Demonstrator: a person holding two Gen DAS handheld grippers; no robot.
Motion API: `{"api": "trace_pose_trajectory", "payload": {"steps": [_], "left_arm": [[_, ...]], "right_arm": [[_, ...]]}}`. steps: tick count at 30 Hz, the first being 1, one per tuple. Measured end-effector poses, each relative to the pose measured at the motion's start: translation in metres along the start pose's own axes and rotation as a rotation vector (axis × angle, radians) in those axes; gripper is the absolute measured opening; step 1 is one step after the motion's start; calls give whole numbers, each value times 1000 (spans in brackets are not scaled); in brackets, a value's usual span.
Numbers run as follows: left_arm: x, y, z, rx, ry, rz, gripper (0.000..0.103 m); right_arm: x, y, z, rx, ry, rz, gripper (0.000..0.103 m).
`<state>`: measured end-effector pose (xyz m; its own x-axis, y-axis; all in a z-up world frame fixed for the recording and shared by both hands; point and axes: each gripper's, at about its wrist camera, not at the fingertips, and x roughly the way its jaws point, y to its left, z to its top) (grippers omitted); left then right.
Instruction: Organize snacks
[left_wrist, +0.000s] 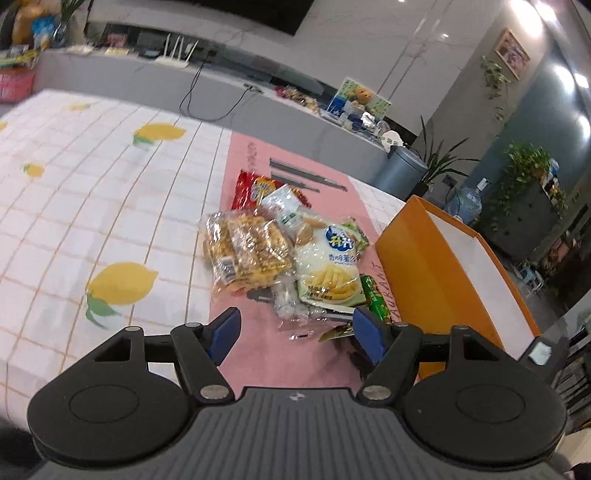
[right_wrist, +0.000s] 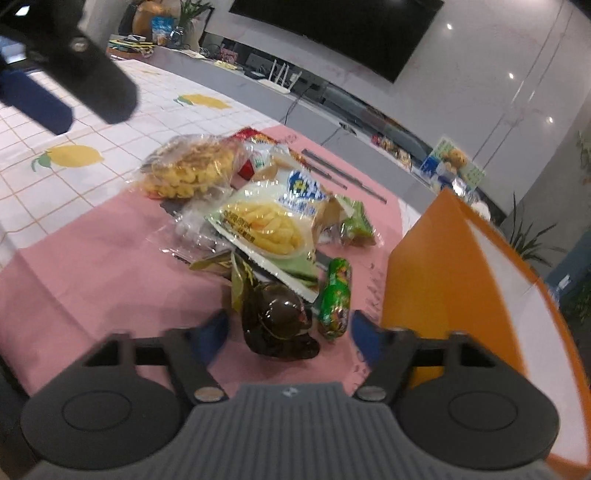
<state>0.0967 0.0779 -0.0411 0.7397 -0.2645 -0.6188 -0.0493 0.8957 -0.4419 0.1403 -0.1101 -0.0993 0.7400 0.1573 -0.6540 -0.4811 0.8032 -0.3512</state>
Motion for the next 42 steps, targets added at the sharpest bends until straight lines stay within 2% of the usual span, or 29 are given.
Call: {"api": "trace_pose_trajectory", "payload": {"steps": [4,11,15,19,24,30,35,42], "left_arm": [[0,7,1,-32,10,-18,81],[-1,5,-2,-14,4,-11,81],[1,5,-2,-9,3,-6,81],[2,5,-2,-12,6,-7,81],[5,6,-3,-13,9,-6,81],[6,4,-5,-21,9,-34,81],[12,-1,-2,-9,2,-37,81],[28,-10,8,34,27,-39,81]], "right_arm": [[1,3,-2,-6,-8,-2,33],[-13,0,-1,14,-34,48,32],[-23,-12,4,133,-47,139,32],[-29,-22,6,208,-37,185,32],[-23,-30,3,279,43,267,32],[-14,-50,-6,519,93,423,32],[-7,-70,-17,728,121,503,32],[-12,-66,-14,695,121,485,32]]}}
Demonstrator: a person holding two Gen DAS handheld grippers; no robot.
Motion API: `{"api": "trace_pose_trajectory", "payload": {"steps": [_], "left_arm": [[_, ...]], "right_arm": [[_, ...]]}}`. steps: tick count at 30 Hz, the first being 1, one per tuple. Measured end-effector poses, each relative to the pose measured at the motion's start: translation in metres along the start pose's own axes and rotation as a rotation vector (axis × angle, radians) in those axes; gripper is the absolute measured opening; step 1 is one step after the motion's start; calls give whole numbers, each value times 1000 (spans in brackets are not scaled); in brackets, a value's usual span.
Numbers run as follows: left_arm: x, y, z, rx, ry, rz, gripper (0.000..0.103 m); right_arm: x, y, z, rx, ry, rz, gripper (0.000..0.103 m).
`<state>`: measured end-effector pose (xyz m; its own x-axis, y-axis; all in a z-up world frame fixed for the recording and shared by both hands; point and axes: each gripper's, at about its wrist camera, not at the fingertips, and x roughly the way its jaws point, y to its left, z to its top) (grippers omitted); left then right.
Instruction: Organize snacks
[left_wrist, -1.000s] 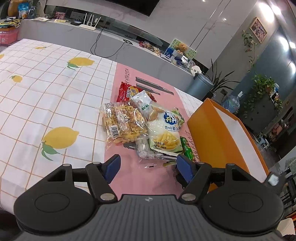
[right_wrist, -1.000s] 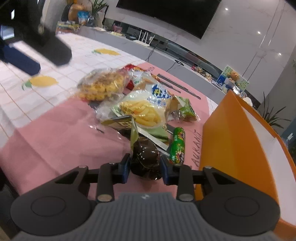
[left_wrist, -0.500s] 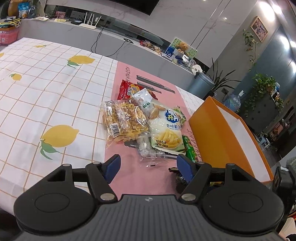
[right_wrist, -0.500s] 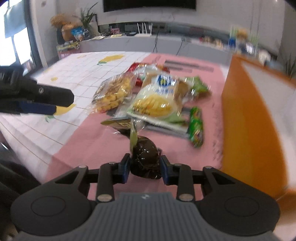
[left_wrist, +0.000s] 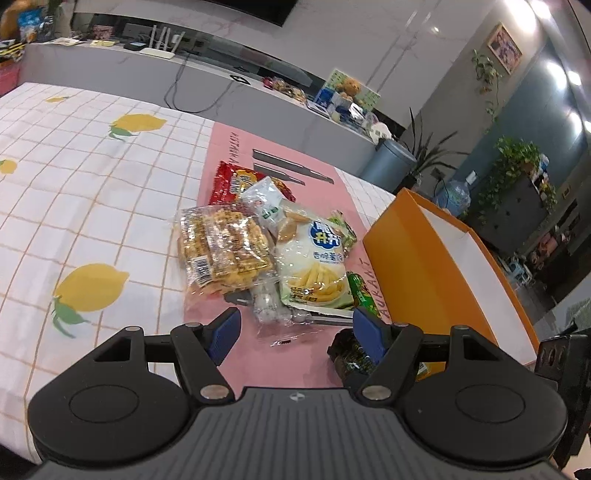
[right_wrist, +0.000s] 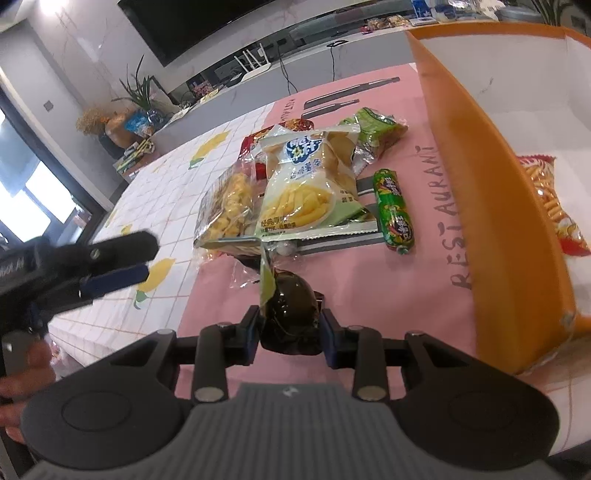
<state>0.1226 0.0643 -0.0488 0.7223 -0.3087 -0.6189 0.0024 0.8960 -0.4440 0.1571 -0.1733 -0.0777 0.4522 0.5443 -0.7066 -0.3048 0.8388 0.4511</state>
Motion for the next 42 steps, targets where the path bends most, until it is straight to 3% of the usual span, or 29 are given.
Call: {"api": "trace_pose_trajectory", "payload": {"steps": [4,7,10,14,17,22,23,24,26,30,32,40,41,42], "left_arm": [[18,-5,4,26,33,42,81],[40,-8,3,81,114,122,77],[53,-13,-2,134,111,153,75],[63,-20,-1,133,122,141,78],[72,-29,-1,138,127,187,83],[98,-33,-5,152,169,269,83],[100,-33,-7,160,165,271,78],[99,-35,-11,192,149,267,59],[98,-40,-15,261,164,276,39],[82,-33,-23,274,180,301,19],[71,-26,-27,272,193,311,17],[36,9,-25,155,291,213,18],[35,13,-23,140,294,201,27],[34,15,-21,131,291,192,47]], "right_arm": [[-6,0,0,-17,-5,-32,32],[-9,-2,-2,-22,-4,-41,32],[-10,-3,-2,-27,-3,-45,32],[-10,-3,-2,-30,-1,-51,32],[-13,-2,-3,-45,-7,-84,32],[-16,-1,-5,-66,-13,-121,32],[-17,-1,-5,-68,-16,-123,32],[-16,-2,-4,-66,-14,-120,32],[-16,-2,-4,-66,-12,-119,32],[-15,0,-4,-83,-13,-129,32],[-15,0,-3,-89,-13,-132,32],[-11,1,-2,-99,-14,-144,32],[-11,1,-2,-99,-13,-143,32],[-11,1,-2,-98,-13,-143,32]]}}
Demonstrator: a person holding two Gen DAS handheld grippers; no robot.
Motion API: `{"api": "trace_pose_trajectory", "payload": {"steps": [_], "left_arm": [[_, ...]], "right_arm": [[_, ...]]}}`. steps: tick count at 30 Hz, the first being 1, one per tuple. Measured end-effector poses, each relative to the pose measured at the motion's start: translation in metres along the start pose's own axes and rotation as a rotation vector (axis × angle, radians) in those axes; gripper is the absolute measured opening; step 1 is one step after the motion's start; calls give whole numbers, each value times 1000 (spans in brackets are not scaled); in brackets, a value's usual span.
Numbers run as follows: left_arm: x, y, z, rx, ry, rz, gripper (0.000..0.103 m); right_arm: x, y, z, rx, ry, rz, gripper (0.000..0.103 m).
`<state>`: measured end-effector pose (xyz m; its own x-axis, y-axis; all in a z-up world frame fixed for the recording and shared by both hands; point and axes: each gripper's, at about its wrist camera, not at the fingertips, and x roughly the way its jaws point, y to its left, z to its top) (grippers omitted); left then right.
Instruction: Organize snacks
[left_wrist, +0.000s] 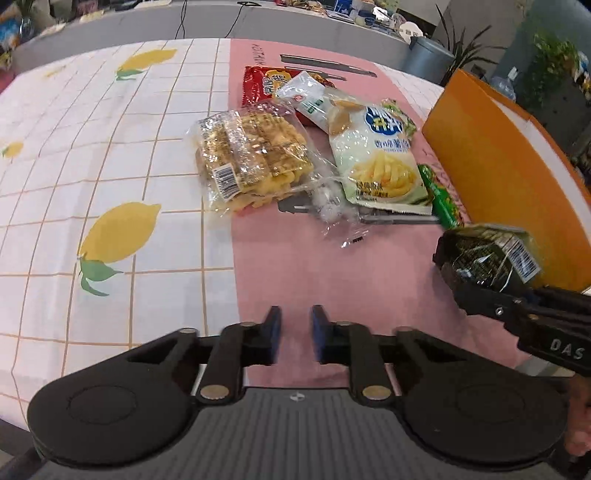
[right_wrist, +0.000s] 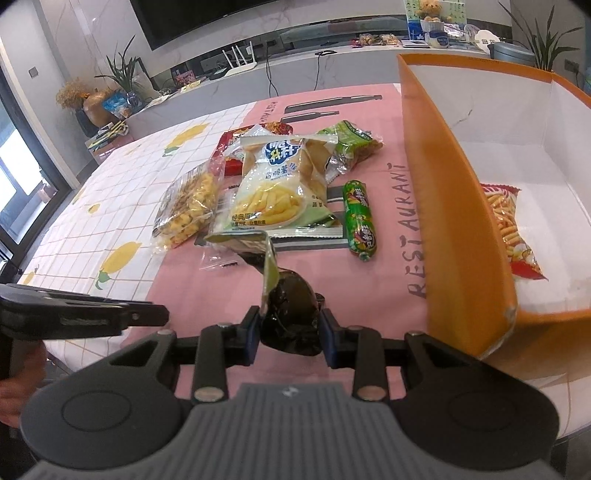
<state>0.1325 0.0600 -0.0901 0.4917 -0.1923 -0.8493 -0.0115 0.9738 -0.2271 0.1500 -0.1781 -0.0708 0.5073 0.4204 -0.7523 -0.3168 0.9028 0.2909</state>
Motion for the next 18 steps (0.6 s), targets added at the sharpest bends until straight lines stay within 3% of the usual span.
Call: {"api": "trace_pose_trajectory", "payload": {"steps": [2,6,15,18], "left_arm": [[-4,0,3,2,-35,-6,73],[-10,-15,10,66,-116,26,85],[31,-43,41,10,-136,90,86],[38,-47,43,-2,-162,50,86]], "right_arm": [[1,0,0,-1,1,0,32],[-1,0,0,-1,0,-1,32],[0,1,0,3,3,1,32],[0,1,0,1,8,-2,32]]}}
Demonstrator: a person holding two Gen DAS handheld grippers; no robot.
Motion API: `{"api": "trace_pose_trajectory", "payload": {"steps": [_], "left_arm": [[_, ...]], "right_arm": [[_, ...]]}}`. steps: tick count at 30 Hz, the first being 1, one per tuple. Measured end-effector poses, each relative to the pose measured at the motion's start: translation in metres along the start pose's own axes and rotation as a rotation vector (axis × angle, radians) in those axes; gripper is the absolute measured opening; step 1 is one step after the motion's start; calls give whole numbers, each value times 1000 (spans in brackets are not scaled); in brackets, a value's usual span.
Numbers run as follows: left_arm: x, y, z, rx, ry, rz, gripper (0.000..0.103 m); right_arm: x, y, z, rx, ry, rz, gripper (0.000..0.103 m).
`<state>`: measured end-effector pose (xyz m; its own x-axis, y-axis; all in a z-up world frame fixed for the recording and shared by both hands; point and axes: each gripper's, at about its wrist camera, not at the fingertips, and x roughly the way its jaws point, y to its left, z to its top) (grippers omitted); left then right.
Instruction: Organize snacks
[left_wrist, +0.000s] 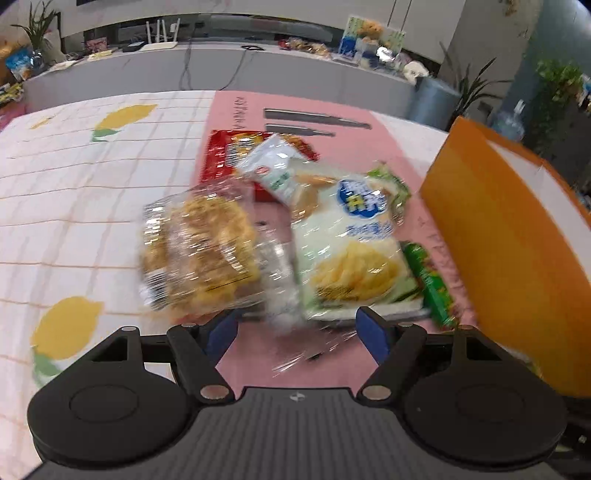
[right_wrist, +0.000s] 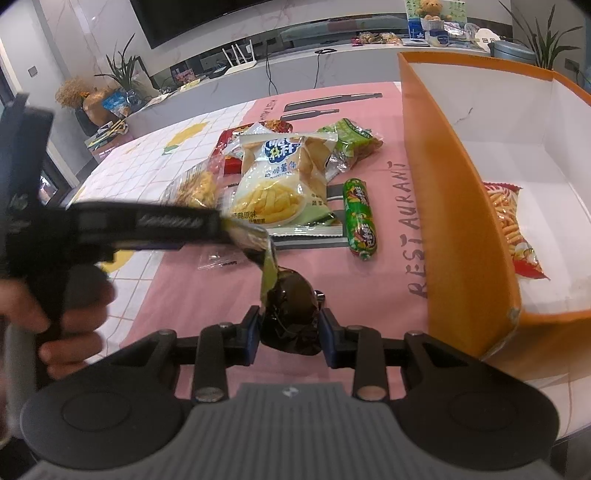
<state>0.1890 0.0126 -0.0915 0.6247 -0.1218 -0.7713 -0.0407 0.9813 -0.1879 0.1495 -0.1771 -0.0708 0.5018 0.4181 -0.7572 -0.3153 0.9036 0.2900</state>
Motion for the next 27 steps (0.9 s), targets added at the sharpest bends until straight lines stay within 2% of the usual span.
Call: {"api": "trace_pose_trajectory", "payload": {"steps": [4,5,7,9,10,12,13,15,17,22,26,27], "left_arm": [[17,-8,3,-3,32,55,88],[19,-9,2,-2,26,57,92],[21,-13,0,26,9,67,91],[19,-14,-3,44,-1,49,77],[17,-13,-4,40,1,46,74],[13,-11,-6,41,13,59,55],[9,-7,-8,34,21,53,51],[2,-1,-11,18,41,33,32],[-6,4,-18,28,64,48,22],[-26,15,-37,58,93,49,20],[-36,26,-43,38,113,32,20],[-38,29,-43,30,115,21,26]], "right_arm": [[1,0,0,2,1,-6,30],[2,0,0,-1,4,-12,30],[3,-1,-1,-6,6,-22,30],[4,-2,-1,-5,6,-22,29],[4,-2,-1,-4,6,-21,29],[5,-2,-1,-8,6,-21,29],[5,-2,-1,-10,6,-22,29],[5,-2,-1,-11,6,-22,29],[5,-2,0,-9,5,-22,29],[5,-1,-1,-12,2,-26,29],[4,0,-1,-13,2,-26,29],[4,0,-1,-13,2,-26,29]]}}
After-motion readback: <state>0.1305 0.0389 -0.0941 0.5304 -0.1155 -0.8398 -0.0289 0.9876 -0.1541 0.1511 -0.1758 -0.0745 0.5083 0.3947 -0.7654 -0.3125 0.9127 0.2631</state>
